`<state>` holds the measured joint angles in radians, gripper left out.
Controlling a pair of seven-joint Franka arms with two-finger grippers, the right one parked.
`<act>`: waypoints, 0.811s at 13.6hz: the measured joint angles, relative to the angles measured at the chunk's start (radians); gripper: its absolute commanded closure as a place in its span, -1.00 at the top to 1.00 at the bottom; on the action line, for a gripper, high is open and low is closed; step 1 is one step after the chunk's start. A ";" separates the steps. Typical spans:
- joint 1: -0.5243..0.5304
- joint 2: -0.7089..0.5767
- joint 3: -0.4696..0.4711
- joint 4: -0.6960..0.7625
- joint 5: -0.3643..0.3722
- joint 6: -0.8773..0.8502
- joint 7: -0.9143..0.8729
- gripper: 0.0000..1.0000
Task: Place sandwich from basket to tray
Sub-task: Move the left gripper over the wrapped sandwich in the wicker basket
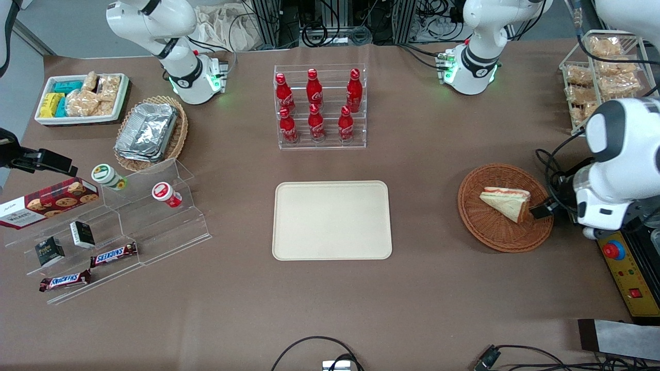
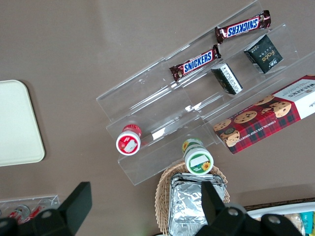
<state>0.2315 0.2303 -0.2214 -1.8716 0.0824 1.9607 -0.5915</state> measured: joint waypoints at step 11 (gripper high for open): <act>0.053 -0.006 0.004 -0.304 -0.002 0.346 -0.061 1.00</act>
<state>0.2844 0.2242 -0.2170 -2.1758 0.0801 2.3065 -0.6524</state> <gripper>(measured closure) 0.000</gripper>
